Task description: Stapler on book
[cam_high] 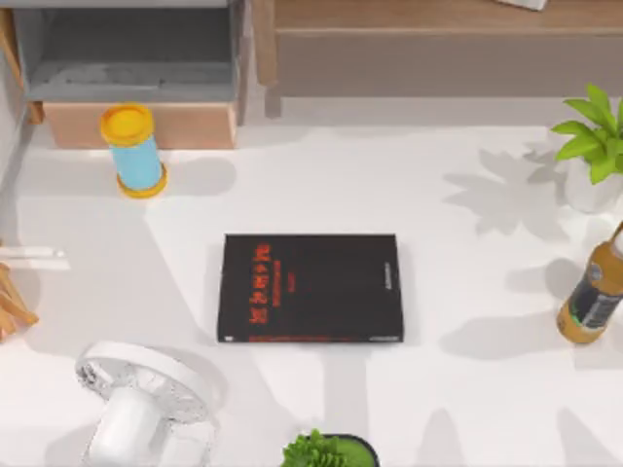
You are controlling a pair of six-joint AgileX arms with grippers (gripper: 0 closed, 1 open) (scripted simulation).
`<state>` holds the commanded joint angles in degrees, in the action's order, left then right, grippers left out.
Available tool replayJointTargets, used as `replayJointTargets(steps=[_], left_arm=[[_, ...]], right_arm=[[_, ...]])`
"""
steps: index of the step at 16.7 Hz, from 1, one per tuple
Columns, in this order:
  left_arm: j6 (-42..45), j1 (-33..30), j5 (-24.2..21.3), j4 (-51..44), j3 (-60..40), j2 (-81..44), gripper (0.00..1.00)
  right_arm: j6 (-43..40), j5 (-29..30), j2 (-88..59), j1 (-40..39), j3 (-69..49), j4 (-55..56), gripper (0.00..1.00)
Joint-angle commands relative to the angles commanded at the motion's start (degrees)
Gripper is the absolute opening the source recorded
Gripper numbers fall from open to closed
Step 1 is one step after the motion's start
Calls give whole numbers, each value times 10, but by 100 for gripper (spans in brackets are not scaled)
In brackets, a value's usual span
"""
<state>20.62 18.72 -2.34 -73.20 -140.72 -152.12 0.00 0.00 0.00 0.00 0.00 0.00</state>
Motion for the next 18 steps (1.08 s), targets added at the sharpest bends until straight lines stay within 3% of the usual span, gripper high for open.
replayJointTargets(steps=[3, 4, 14, 18], left_arm=[[0, 0, 0, 0, 0, 0, 2], [0, 0, 0, 0, 0, 0, 0], [1, 2, 2, -3, 0, 7, 0], [2, 1, 25, -19, 25, 62, 0]], right_arm=[[0, 0, 0, 0, 0, 0, 100], [0, 0, 0, 0, 0, 0, 100], [0, 0, 0, 0, 0, 0, 100], [0, 0, 0, 0, 0, 0, 100]])
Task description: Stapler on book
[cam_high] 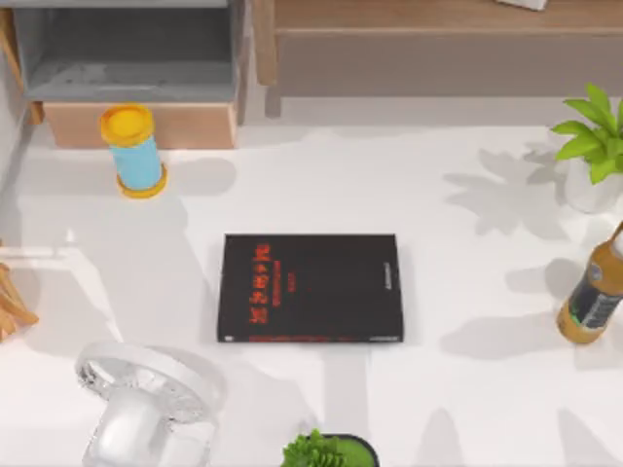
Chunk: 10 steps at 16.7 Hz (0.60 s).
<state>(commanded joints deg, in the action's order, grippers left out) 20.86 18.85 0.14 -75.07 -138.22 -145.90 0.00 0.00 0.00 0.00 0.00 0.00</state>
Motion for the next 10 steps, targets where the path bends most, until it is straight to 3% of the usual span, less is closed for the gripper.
replayJointTargets(steps=[5, 10], left_arm=[[-2, -29, 55, 3, 36, 107, 0], [-56, -110, 95, 0, 95, 195, 0]], right_arm=[[0, 0, 0, 0, 0, 0, 100], [0, 0, 0, 0, 0, 0, 100]])
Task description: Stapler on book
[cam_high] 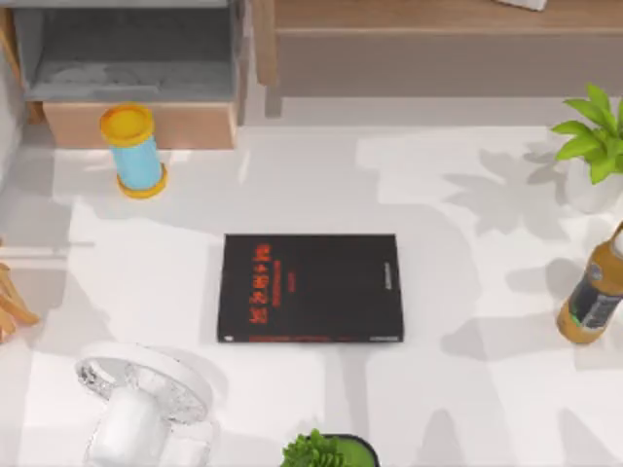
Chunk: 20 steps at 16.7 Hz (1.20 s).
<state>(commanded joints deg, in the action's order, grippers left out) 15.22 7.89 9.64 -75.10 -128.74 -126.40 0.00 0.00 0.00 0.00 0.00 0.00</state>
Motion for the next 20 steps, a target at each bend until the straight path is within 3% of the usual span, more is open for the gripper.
replayJointTargets(steps=[6, 14, 20], left_arm=[[-151, -164, 4, 4, 107, 49, 0], [-438, -410, -29, 66, 222, 32, 0], [-541, -489, -46, 93, 249, 17, 0]], right_arm=[[0, 0, 0, 0, 0, 0, 100], [0, 0, 0, 0, 0, 0, 100], [0, 0, 0, 0, 0, 0, 100]])
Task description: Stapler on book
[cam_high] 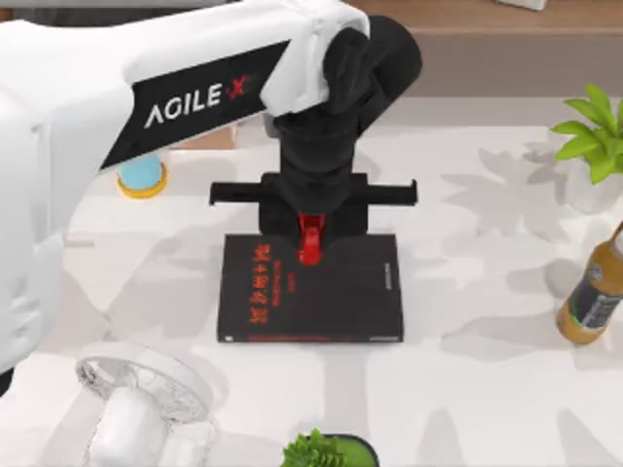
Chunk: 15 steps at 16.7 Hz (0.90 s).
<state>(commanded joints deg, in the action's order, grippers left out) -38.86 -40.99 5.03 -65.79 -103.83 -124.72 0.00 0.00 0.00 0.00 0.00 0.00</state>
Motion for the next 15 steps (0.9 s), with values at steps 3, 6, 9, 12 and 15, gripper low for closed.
replayJointTargets(steps=[3, 6, 9, 12, 15], left_arm=[[0, 0, 0, 0, 0, 0, 0], [2, 3, 0, 9, 8, -1, 0], [3, 3, 0, 50, 35, -11, 0], [4, 4, 0, 60, 44, -15, 0], [4, 4, 0, 60, 44, -15, 8]], right_arm=[[0, 0, 0, 0, 0, 0, 100], [0, 0, 0, 0, 0, 0, 100], [0, 0, 0, 0, 0, 0, 100], [0, 0, 0, 0, 0, 0, 100], [0, 0, 0, 0, 0, 0, 100]])
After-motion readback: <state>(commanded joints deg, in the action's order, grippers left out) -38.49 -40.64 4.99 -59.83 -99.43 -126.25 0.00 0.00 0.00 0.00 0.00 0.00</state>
